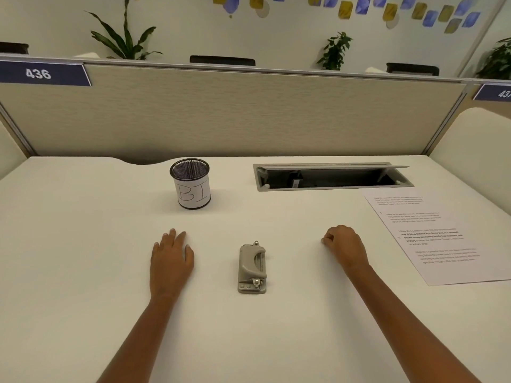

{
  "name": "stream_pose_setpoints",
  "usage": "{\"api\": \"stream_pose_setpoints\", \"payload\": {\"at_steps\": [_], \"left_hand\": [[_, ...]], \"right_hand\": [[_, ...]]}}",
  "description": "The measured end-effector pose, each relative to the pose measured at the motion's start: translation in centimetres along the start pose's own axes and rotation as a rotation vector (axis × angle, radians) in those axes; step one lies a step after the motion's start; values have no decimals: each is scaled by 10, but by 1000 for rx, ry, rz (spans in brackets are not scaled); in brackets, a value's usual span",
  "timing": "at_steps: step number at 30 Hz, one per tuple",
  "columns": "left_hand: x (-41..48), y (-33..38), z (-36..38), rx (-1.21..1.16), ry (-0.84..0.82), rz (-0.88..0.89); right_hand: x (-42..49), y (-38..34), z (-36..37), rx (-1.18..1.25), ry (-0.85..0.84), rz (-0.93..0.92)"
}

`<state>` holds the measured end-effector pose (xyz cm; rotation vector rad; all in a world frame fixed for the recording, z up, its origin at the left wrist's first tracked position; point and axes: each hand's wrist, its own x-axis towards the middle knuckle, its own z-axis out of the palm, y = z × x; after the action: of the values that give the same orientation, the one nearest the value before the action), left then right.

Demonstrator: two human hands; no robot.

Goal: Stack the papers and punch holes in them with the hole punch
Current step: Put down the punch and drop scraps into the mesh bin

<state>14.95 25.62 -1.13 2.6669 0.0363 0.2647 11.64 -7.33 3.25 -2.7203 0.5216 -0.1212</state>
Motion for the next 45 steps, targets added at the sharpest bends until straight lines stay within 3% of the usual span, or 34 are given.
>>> {"api": "stream_pose_setpoints", "payload": {"at_steps": [9, 21, 34, 40, 45], "left_hand": [[0, -1, 1, -2, 3, 5], [0, -1, 2, 2, 9, 4], [0, -2, 3, 3, 8, 6], [1, -2, 2, 1, 8, -1], [0, -1, 1, -1, -2, -3]], "right_hand": [[10, -8, 5, -297, -49, -40], [17, 0, 4, -218, -38, -74], [22, -9, 3, -232, -160, -14], [27, -36, 8, 156, -219, 15], [27, -114, 9, 472, -148, -148]]}}
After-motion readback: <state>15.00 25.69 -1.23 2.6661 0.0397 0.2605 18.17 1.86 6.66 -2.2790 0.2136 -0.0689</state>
